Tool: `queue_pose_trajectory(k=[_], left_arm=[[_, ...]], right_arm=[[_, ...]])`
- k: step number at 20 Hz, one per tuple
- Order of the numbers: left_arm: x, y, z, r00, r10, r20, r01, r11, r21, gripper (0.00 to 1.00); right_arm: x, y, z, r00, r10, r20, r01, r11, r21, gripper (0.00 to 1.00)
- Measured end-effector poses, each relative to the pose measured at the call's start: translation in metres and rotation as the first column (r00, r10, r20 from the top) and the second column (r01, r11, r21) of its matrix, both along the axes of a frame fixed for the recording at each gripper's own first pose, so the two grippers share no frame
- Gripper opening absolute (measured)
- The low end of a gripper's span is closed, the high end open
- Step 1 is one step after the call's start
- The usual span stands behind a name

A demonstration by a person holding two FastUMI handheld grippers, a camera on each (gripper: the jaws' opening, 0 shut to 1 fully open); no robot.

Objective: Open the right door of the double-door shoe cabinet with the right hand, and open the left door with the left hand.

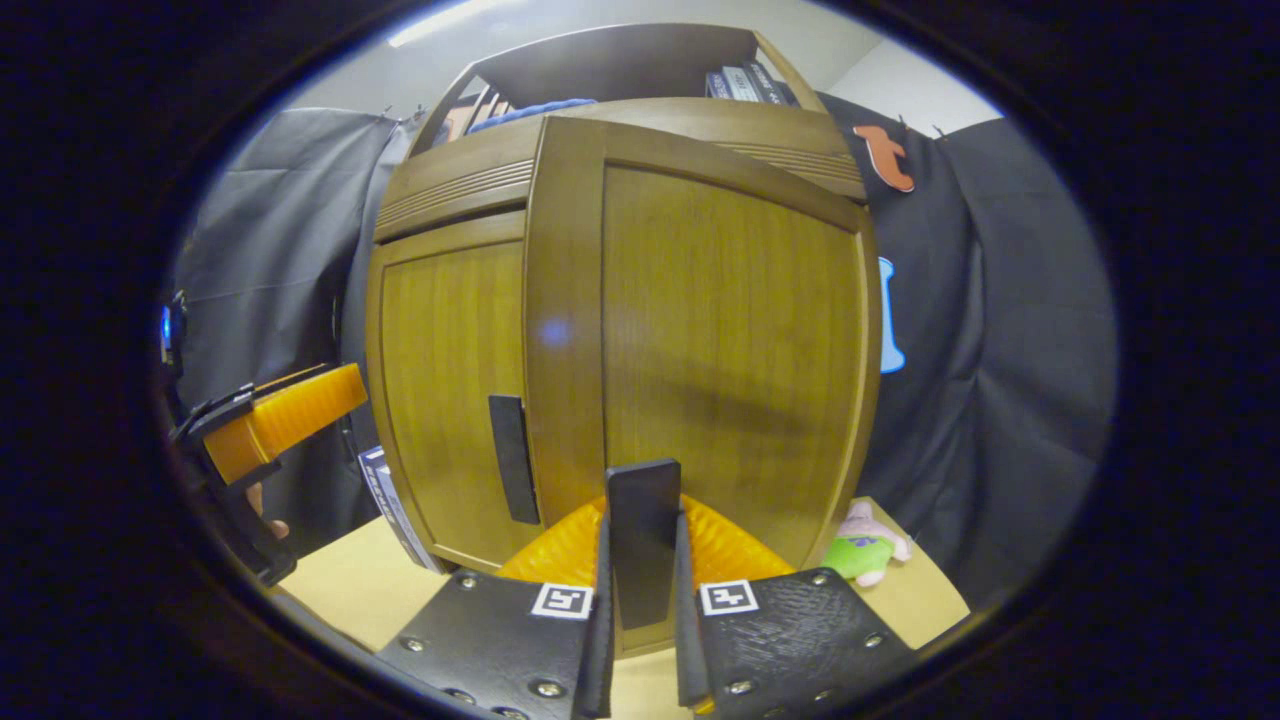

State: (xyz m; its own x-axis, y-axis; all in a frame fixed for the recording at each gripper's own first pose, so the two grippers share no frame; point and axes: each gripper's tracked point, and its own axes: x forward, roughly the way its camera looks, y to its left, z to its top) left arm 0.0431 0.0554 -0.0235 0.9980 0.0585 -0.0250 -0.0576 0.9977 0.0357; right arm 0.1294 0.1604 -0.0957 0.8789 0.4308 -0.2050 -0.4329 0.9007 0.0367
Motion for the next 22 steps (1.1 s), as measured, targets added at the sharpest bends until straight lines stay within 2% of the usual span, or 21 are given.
queue_pose_trajectory(k=[5, 11, 12, 14, 15, 16, 17, 22], left_arm=[[0.000, 0.000, 0.005, 1.000, 0.003, 0.022, -0.002, 1.000, -0.021, 0.91], [0.002, 0.004, -0.003, 1.000, 0.020, -0.005, -0.020, 0.999, -0.025, 0.91], [0.003, 0.004, -0.005, 1.000, 0.022, -0.018, -0.022, 0.999, -0.031, 0.94], [0.005, 0.000, -0.008, 0.999, 0.009, -0.034, -0.011, 0.998, -0.054, 0.91], [0.005, -0.002, -0.010, 0.999, 0.004, -0.042, -0.007, 0.998, -0.062, 0.94], [0.005, -0.003, -0.010, 0.999, 0.002, -0.041, -0.005, 0.998, -0.065, 0.91], [0.005, -0.004, -0.011, 0.999, -0.001, -0.041, -0.001, 0.998, -0.065, 0.95], [0.006, -0.007, -0.014, 0.999, -0.010, -0.047, 0.007, 0.998, -0.065, 0.95]], right_arm=[[-0.011, -0.020, 0.001, 1.000, -0.021, -0.003, 0.021, 1.000, -0.009, 0.25], [-0.021, -0.042, 0.004, 0.999, -0.048, -0.020, 0.049, 0.999, 0.014, 0.25], [-0.023, -0.045, 0.005, 0.998, -0.053, -0.024, 0.054, 0.999, 0.008, 0.24], [-0.024, -0.052, 0.006, 0.998, -0.065, -0.022, 0.065, 0.998, -0.009, 0.24], [-0.025, -0.055, 0.006, 0.997, -0.071, -0.023, 0.071, 0.997, -0.012, 0.24], [-0.026, -0.058, 0.006, 0.997, -0.077, -0.022, 0.077, 0.997, -0.012, 0.29], [-0.028, -0.062, 0.006, 0.996, -0.082, -0.019, 0.081, 0.997, -0.011, 0.24], [-0.031, -0.082, 0.006, 0.992, -0.125, -0.010, 0.125, 0.992, 0.001, 0.24]])
